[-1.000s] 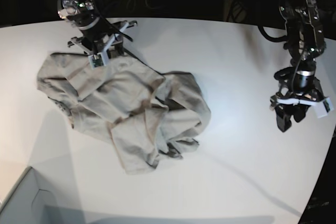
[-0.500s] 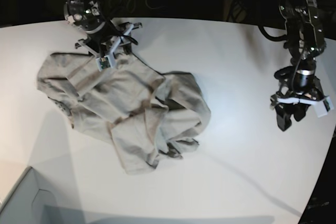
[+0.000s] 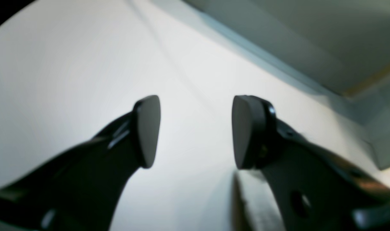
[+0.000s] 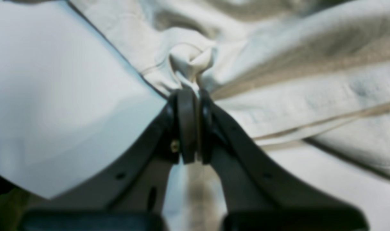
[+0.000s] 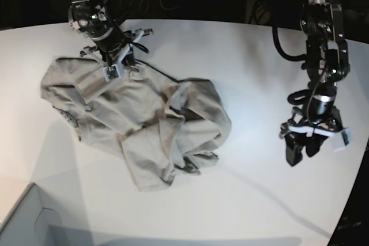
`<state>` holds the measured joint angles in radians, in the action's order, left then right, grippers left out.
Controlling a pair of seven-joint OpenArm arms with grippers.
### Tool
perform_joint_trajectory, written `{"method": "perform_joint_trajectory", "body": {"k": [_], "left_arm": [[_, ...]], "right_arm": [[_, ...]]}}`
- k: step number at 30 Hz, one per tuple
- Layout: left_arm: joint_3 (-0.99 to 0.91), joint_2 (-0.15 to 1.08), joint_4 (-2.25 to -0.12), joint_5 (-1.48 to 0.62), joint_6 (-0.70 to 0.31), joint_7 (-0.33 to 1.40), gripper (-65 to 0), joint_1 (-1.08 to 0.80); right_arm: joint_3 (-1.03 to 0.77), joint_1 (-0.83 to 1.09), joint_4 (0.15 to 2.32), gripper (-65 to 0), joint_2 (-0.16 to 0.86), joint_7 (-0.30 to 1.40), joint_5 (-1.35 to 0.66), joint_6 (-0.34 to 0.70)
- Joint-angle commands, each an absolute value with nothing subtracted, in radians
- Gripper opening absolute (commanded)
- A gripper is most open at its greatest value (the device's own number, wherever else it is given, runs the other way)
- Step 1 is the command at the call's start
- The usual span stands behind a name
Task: Layout the t-shirt on the table in an organized manner, then fold the t-shirt properly
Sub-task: 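Reach the left gripper into the shirt and grasp a fold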
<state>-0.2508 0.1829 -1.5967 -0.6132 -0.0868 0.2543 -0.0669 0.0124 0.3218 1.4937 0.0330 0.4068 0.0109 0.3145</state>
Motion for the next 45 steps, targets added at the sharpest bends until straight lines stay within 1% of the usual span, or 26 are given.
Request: {"method": "perform_joint_trajectory", "body": {"k": [1,7,12,19,23,28,39,40,41,42,44,45], "left_arm": [[-0.226,0.189,-1.592,-0.616,-0.088,0.232,-30.4,-0.033],[-0.042,0.153,-1.414,-0.624,-0.084,0.232,-30.4,0.153],[0.059,0.074,-1.162,-0.624,-0.084,0.232,-30.4,0.329],[0.076,-0.041,-0.771,-0.624,-0.082,0.226,-30.5,0.529],[0.071,-0.085,-0.618,-0.625,-0.082,0.223,-30.4,0.610],[0.071,-0.120,-0.501,-0.625,-0.085,0.222,-30.4,0.668],[0.070,-0.142,-0.400,-0.627,-0.090,0.157,-31.2,0.677],[0.070,-0.142,-0.397,-0.627,-0.090,0.157,-32.5,0.677],[0.070,-0.142,-0.397,-0.627,-0.090,0.157,-36.1,0.677],[0.070,-0.142,-0.397,-0.627,-0.090,0.157,-41.4,0.677],[0.070,-0.142,-0.397,-0.627,-0.090,0.156,-55.3,0.677],[0.070,-0.142,-0.397,-0.627,-0.088,0.156,-64.0,0.677]], "right_arm": [[0.013,0.326,1.512,-65.0,0.036,0.415,0.007,0.321],[0.013,0.337,1.534,-65.0,0.033,0.415,0.007,0.321],[0.013,0.337,1.531,-65.0,0.033,0.415,0.007,0.321],[0.015,0.338,1.531,-65.0,0.031,0.430,0.007,0.321],[0.018,0.334,1.534,-65.0,0.031,0.470,0.007,0.321],[0.018,0.334,1.534,-65.0,0.030,0.476,0.007,0.321],[0.018,0.335,1.534,-65.0,0.030,0.476,0.007,0.321],[0.018,0.335,1.534,-65.0,0.030,0.476,0.007,0.321],[0.018,0.335,1.534,-65.0,0.030,0.476,0.007,0.321],[0.018,0.335,1.534,-65.0,0.030,0.476,0.007,0.321],[0.018,0.337,1.534,-65.0,0.030,0.476,0.007,0.321],[0.018,0.337,1.534,-65.0,0.030,0.476,0.007,0.321]]}}
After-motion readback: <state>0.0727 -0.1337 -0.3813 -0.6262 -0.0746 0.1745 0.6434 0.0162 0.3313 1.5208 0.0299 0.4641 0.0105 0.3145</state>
